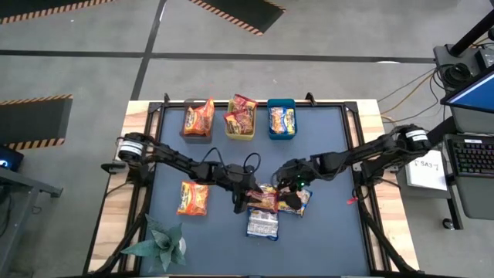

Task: Sort Maruchan noodles
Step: Put the red noodle pack into the yellow bin

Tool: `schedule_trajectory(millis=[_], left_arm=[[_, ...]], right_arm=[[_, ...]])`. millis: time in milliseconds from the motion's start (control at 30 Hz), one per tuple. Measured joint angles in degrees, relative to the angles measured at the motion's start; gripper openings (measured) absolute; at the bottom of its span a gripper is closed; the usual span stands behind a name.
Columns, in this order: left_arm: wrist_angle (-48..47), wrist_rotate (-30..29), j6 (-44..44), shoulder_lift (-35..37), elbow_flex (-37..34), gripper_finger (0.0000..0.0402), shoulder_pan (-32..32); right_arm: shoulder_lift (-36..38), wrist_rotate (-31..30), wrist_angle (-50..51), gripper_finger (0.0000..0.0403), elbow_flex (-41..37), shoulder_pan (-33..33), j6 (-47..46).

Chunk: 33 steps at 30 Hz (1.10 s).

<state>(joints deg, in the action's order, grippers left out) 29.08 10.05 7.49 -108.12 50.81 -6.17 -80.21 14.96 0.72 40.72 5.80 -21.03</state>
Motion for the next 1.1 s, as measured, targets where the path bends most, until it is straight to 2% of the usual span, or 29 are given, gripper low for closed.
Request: schedule_trajectory(millis=[167, 233, 333, 467, 600, 767, 933, 1100], left_arm=[[1.5, 0.8, 0.1, -1.8, 0.0, 0.0036, 0.2], [1.9, 1.4, 0.7, -2.2, 0.0, 0.0011, 0.4], [2.0, 1.4, 1.5, -2.6, -0.2, 0.0016, 0.5], [2.6, 1.0, 2.7, -2.5, -1.2, 0.0003, 1.5], [3.2, -2.0, 4.8, -2.1, -3.0, 0.0002, 3.2], [2.7, -10.9, 5.2, -0.2, -5.5, 0.0001, 5.2], [-0.2, -12.6, 4.7, 4.3, -7.7, 0.0000, 7.3], [-7.5, -12.4, 1.3, 12.9, -9.9, 0.0000, 7.3]], right_arm=[[-2.4, 0.0, -1.6, 0.0226, 0.1, 1.0, 0.0], [-2.4, 0.0, -1.8, 0.0226, 0.1, 1.1, 0.0], [-2.0, -0.1, -2.0, 0.0226, 0.1, 1.1, 0.6], [-1.3, -1.2, -2.6, 0.0226, 0.1, 1.1, 1.4], [-0.8, -2.1, -2.6, 0.0226, 0.1, 1.0, 1.6], [-0.8, -4.3, -2.8, 0.0226, 0.1, 0.8, 2.6], [-0.4, -6.8, -2.6, 0.0226, 0.1, -0.8, 3.2], [1.9, -7.6, 0.5, 0.0226, 0.1, -4.0, 2.1]])
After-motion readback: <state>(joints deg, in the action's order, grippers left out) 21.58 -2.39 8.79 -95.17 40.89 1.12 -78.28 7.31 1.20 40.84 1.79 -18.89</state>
